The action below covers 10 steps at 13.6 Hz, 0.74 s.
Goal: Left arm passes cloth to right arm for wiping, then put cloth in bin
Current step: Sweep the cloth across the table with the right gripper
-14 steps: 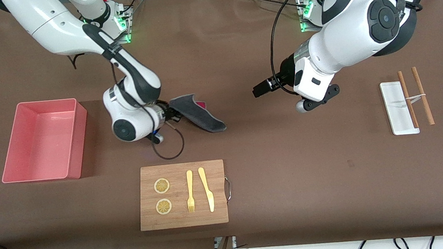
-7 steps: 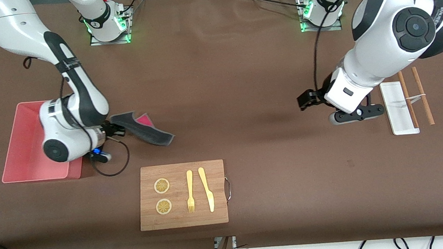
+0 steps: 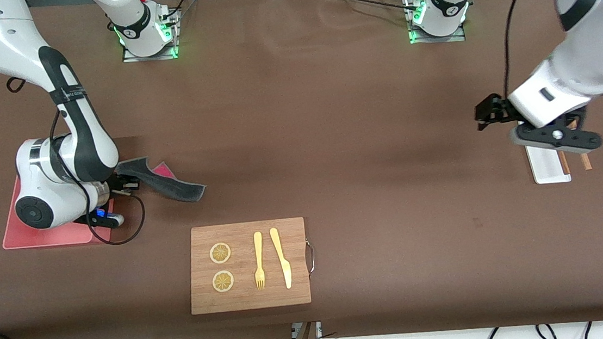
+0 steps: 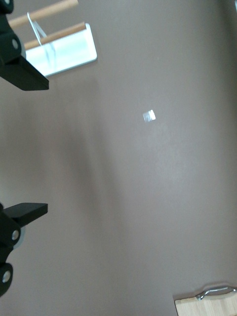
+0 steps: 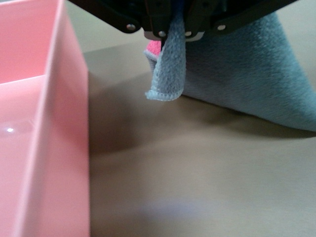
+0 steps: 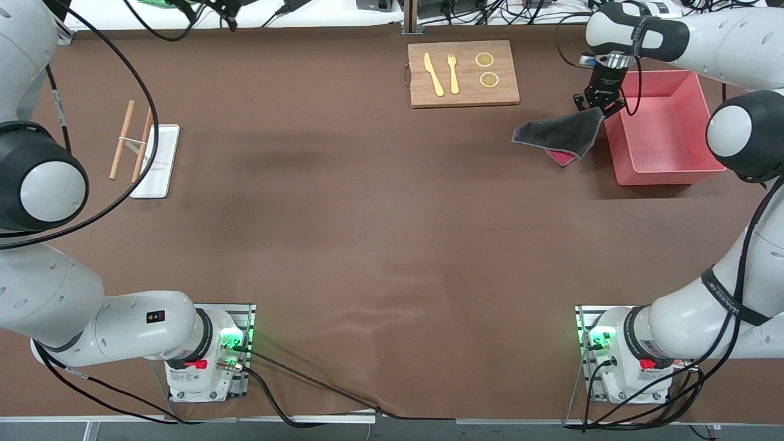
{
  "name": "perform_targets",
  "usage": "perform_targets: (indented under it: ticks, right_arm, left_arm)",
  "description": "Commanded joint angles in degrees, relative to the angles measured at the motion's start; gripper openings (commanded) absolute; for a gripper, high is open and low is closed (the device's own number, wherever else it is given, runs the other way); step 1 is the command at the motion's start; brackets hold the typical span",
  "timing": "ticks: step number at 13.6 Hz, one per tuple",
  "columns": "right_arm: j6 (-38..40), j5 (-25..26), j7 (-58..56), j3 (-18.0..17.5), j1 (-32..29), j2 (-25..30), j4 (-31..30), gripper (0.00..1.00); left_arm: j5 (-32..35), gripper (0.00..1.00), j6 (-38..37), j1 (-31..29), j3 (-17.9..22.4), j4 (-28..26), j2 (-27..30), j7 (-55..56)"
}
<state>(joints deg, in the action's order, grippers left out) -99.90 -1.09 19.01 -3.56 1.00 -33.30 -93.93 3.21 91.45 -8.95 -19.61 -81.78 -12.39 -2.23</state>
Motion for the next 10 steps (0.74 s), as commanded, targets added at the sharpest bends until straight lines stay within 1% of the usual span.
perform_targets:
  ticks: [1,2,3,5,7,8,10]
  right_arm:
    - [-1.33,0.21,10.22,-5.04,0.58,-0.35,0.15,0.0]
    - [-2.74,0.13,14.61,-7.58,0.67,-0.97,0.15,0.0]
    - [-4.84,0.13,18.66,-9.43,0.85,-1.84,-0.11,0.0]
    - [-9.06,0.21,27.09,-13.13,2.16,-3.43,-0.11,0.0]
    - [-13.54,0.13,35.44,-17.17,3.13,-4.75,-0.02,0.0]
    - [-15.91,-0.13,39.49,-19.01,3.74,-5.36,-0.02,0.0]
    - [-20.84,-0.31,46.18,-22.62,4.8,-6.33,0.15,0.0]
  left_arm:
    - [-6.7,1.0,1.0,8.29,13.92,-5.03,6.04,-3.57]
    - [-6.55,1.0,3.62,11.99,18.34,-7.67,8.15,-3.49]
    - [-6.64,1.0,5.56,13.68,19.95,-11.78,10.69,-3.31]
    - [-6.2,1.0,6.11,13.96,20.05,-17.68,15.09,-2.78]
    - [-2.18,1.0,5.41,13.96,19.88,-17.54,13.72,-3.31]
    - [-1.63,1.0,4.1,13.7,19.79,-17.28,12.84,-3.83]
    - [-1.8,1.0,3.74,13.87,19.44,-16.92,11.69,-3.05]
